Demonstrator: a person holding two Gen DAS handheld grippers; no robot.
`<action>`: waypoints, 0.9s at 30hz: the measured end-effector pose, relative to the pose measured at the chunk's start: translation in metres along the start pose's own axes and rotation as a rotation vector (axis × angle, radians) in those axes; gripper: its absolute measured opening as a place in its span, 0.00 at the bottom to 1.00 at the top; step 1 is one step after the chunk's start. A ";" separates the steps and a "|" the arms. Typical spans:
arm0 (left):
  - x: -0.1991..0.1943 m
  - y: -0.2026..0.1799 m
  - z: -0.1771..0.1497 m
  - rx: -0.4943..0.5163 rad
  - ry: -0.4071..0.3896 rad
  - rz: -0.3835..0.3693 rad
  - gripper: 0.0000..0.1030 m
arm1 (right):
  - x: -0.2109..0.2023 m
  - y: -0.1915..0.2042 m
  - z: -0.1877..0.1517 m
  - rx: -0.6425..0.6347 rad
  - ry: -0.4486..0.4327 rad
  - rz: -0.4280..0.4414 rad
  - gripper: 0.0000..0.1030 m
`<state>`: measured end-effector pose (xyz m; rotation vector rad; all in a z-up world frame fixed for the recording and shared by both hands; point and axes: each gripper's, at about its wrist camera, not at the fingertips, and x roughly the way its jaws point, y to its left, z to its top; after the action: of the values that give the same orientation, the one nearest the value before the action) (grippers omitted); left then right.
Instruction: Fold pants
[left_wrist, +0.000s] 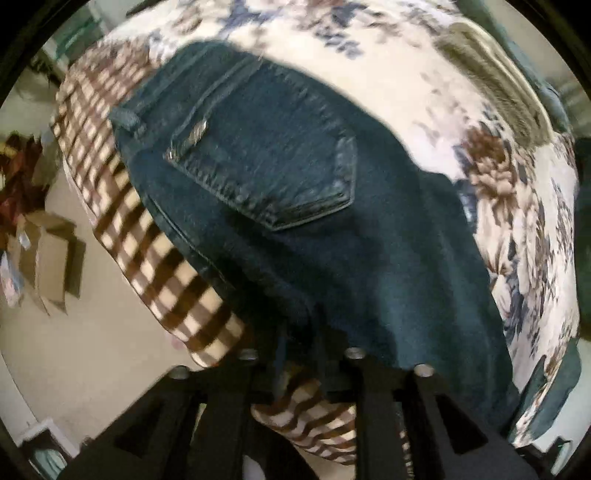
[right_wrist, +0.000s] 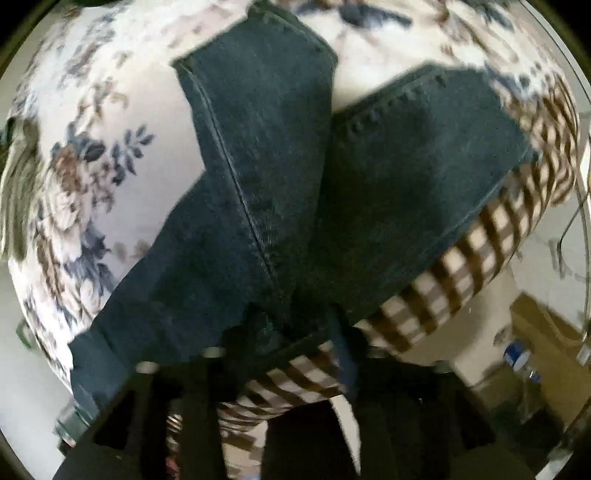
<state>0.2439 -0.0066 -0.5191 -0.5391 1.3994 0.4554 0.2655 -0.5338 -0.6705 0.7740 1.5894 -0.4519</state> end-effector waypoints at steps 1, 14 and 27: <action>-0.005 -0.005 -0.001 0.017 -0.011 0.006 0.43 | -0.008 0.000 0.000 -0.022 -0.033 -0.007 0.53; 0.013 -0.101 -0.016 0.308 -0.086 0.108 0.84 | 0.020 0.090 0.106 -0.279 -0.279 -0.138 0.75; 0.023 -0.138 -0.058 0.449 -0.012 0.084 0.84 | -0.049 -0.113 0.080 0.128 -0.311 0.040 0.10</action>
<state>0.2829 -0.1524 -0.5352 -0.1128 1.4597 0.1985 0.2443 -0.6778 -0.6530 0.7886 1.2632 -0.6185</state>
